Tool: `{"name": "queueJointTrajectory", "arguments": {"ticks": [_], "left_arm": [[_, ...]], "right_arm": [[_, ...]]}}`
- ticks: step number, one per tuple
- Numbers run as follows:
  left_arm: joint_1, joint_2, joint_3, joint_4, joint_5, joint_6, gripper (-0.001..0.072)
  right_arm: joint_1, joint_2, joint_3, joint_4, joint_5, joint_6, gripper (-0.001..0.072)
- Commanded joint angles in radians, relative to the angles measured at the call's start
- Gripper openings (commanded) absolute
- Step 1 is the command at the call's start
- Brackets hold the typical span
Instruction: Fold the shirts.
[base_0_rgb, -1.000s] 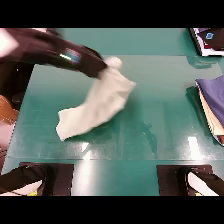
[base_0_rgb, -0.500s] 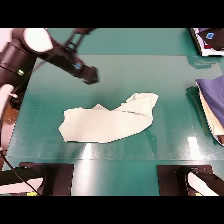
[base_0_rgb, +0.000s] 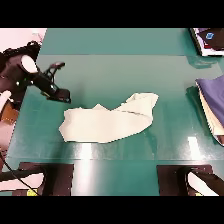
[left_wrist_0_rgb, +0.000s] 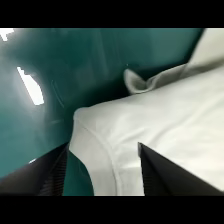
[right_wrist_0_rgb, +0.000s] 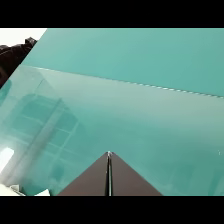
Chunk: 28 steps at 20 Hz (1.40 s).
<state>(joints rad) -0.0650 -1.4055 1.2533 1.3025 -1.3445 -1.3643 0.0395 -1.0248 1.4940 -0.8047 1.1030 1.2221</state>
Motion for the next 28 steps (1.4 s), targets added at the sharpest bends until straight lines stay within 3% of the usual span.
{"name": "queueJointTrajectory", "arguments": {"ticks": [1,4,8,9,11,17,19,20,28], "left_arm": [[0.016,-0.001,-0.161,-0.002,0.154,0.034,0.0520],[0.016,-0.001,-0.204,-0.022,0.208,0.051,0.0520],[0.016,-0.011,-0.216,-0.128,0.201,0.135,0.0518],[0.016,-0.011,-0.216,-0.146,0.201,0.135,0.0460],[0.016,-0.011,-0.216,-0.159,0.201,0.135,0.0018],[0.016,0.030,-0.089,-0.140,0.132,0.134,0.0023],[0.016,0.061,-0.028,-0.141,0.132,0.134,0.0023],[0.016,0.072,-0.001,-0.141,0.132,0.134,0.0023],[0.016,0.087,0.034,-0.142,0.143,0.130,0.0023]], "right_arm": [[0.000,0.000,0.000,0.000,0.007,0.000,0.0019],[0.000,0.000,0.000,0.000,0.008,0.000,0.0018],[0.000,0.000,0.000,-0.003,0.014,0.000,0.0019],[0.000,0.000,-0.001,-0.008,0.022,0.000,0.0019],[0.000,0.000,-0.027,-0.013,0.032,0.000,0.0018],[0.000,-0.001,-0.293,-0.189,0.068,0.001,0.0032],[0.000,-0.037,-0.409,-0.192,0.071,0.001,0.0387],[0.000,-0.069,-0.446,-0.191,0.078,0.001,0.0415],[0.076,-0.407,-0.449,-0.068,0.058,-0.001,0.0415]]}}
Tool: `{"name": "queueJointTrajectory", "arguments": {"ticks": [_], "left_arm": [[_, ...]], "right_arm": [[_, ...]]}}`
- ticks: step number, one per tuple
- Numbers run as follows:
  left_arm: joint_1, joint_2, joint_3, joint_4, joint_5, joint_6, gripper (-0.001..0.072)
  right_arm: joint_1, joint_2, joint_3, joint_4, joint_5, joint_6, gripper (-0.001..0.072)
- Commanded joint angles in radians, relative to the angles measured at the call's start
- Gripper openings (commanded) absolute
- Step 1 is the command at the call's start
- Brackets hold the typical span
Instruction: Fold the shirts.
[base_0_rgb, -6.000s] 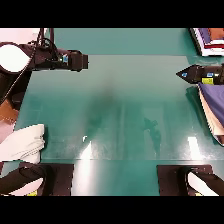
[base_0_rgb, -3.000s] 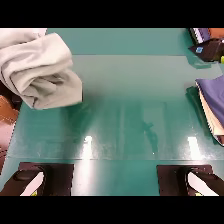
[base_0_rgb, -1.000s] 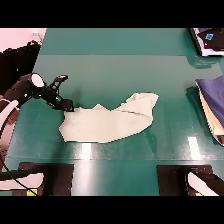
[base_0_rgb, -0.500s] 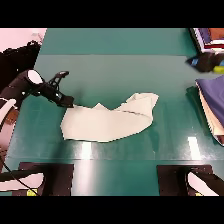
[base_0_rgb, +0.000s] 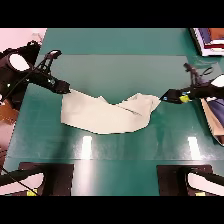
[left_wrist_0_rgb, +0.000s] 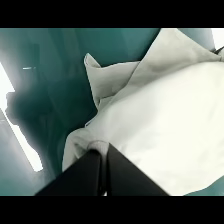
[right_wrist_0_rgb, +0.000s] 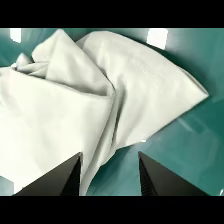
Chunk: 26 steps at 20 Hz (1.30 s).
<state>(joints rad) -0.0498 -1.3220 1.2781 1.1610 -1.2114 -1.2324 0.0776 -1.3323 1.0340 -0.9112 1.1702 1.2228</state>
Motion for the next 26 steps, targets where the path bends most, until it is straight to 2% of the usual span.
{"name": "queueJointTrajectory", "arguments": {"ticks": [1,5,6,7,8,9,12,15,21,26], "left_arm": [[0.000,0.003,0.009,0.000,0.017,-0.002,0.0023],[0.000,0.004,0.009,0.000,0.022,-0.002,0.0023],[0.000,0.004,0.009,0.000,0.022,-0.002,0.0023],[0.000,0.004,0.009,0.000,0.021,-0.003,0.0023],[0.001,0.004,0.009,0.001,0.021,-0.022,0.0023],[0.001,0.006,0.009,0.005,0.023,-0.043,0.0022],[0.001,0.065,0.028,0.063,0.040,-0.108,0.0022],[0.001,0.206,0.113,0.147,0.050,-0.153,0.0022],[0.000,0.489,0.376,0.133,0.051,-0.190,0.0023],[0.000,0.598,0.570,0.115,0.051,-0.262,0.0022]], "right_arm": [[0.060,-0.135,0.037,0.038,-0.008,-0.002,0.0415],[0.121,-0.230,0.142,0.036,-0.021,-0.001,0.0402],[0.128,-0.243,0.164,0.032,-0.020,-0.002,0.0292],[0.131,-0.251,0.183,0.018,-0.020,-0.002,0.0138],[0.134,-0.255,0.199,0.017,-0.023,-0.002,0.0040],[0.132,-0.253,0.212,0.017,-0.030,-0.002,0.0018],[0.118,-0.185,0.271,-0.013,-0.034,-0.002,0.0017],[0.075,-0.038,0.371,-0.034,-0.012,-0.001,0.0018],[-0.010,0.270,0.575,-0.034,0.039,-0.001,0.0018],[-0.096,0.466,0.644,-0.034,0.038,0.000,0.0018]]}}
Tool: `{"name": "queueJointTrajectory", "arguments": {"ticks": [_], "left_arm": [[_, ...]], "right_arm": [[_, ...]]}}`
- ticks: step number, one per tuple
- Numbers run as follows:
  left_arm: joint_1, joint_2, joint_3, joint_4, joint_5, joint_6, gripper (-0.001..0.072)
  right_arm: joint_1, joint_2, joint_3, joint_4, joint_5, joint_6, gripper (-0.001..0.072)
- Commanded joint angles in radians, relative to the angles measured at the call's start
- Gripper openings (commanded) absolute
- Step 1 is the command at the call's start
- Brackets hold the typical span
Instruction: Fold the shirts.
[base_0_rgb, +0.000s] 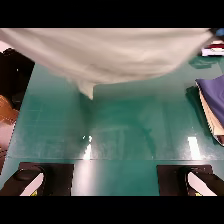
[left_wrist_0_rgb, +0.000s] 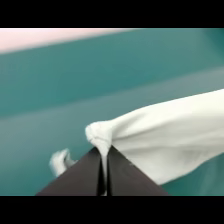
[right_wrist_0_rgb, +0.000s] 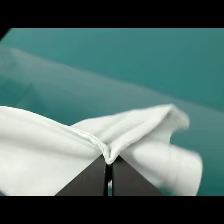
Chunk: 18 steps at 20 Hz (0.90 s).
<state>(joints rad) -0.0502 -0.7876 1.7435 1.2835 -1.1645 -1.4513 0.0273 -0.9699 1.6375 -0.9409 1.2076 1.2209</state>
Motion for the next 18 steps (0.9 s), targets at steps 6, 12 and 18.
{"name": "queueJointTrajectory", "arguments": {"ticks": [6,12,18], "left_arm": [[0.001,0.055,0.233,-0.055,-0.018,-0.041,0.0021],[0.001,-0.203,0.030,-0.042,-0.217,-0.021,0.0022],[0.001,-0.580,-0.237,0.031,-0.026,0.020,0.0023]], "right_arm": [[-0.205,0.203,0.039,-0.002,0.068,0.090,0.0017],[-0.080,-0.118,0.036,-0.028,0.306,0.196,0.0017],[0.134,-0.612,0.037,-0.230,0.254,0.239,0.0017]]}}
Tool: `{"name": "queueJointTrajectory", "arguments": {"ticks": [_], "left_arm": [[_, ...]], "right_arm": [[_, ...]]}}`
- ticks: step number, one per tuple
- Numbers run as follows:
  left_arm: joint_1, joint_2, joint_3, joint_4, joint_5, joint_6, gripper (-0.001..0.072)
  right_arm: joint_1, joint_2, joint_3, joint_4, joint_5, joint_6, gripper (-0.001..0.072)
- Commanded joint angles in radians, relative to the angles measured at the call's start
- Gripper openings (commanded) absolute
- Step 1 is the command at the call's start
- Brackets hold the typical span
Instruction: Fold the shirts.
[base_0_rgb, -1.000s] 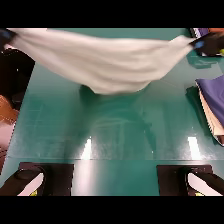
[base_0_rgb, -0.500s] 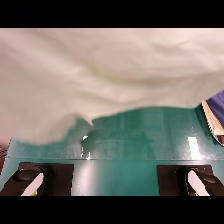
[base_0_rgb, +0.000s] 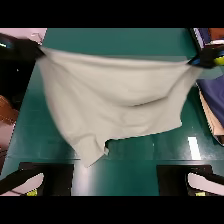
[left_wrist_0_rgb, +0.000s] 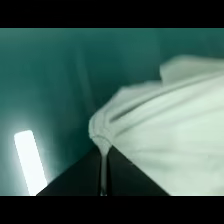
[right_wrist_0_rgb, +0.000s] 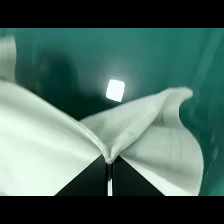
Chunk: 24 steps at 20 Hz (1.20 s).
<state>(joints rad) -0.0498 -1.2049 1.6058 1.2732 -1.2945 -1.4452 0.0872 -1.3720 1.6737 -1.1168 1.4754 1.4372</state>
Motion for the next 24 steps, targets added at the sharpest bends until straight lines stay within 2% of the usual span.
{"name": "queueJointTrajectory", "arguments": {"ticks": [1,6,7,8,9,10,13,15,19,21,24], "left_arm": [[0.001,-0.222,-0.105,0.065,0.156,0.013,0.0023],[0.001,-0.375,-0.100,0.071,0.396,0.008,0.0024],[0.001,-0.376,-0.100,0.071,0.413,0.006,0.0034],[0.001,-0.375,-0.099,0.071,0.421,0.003,0.0263],[0.001,-0.375,-0.092,0.073,0.401,-0.006,0.0477],[0.007,-0.375,-0.075,0.084,0.349,-0.010,0.0501],[0.067,-0.329,-0.024,0.085,0.089,-0.016,0.0500],[0.117,-0.251,-0.063,0.084,0.021,-0.007,0.0501],[0.161,-0.031,-0.348,0.082,0.003,0.005,0.0501],[0.161,0.056,-0.528,0.048,0.011,0.005,0.0501],[0.160,0.127,-0.755,-0.014,0.044,0.003,0.0501]], "right_arm": [[0.085,-0.279,0.001,-0.053,-0.052,0.023,0.0017],[0.104,-0.427,0.001,-0.052,-0.249,0.021,0.0019],[0.104,-0.433,0.001,-0.052,-0.269,0.021,0.0059],[0.103,-0.433,0.002,-0.051,-0.282,0.021,0.0304],[0.095,-0.432,0.013,-0.052,-0.274,0.021,0.0486],[0.083,-0.432,0.033,-0.053,-0.240,0.020,0.0491],[0.034,-0.381,0.043,-0.054,-0.109,-0.040,0.0482],[-0.005,-0.310,0.004,-0.052,-0.065,-0.085,0.0482],[-0.082,-0.119,-0.227,-0.040,-0.079,-0.125,0.0483],[-0.128,-0.034,-0.357,0.075,-0.080,-0.171,0.0483],[-0.186,0.054,-0.488,0.186,-0.098,-0.178,0.0483]]}}
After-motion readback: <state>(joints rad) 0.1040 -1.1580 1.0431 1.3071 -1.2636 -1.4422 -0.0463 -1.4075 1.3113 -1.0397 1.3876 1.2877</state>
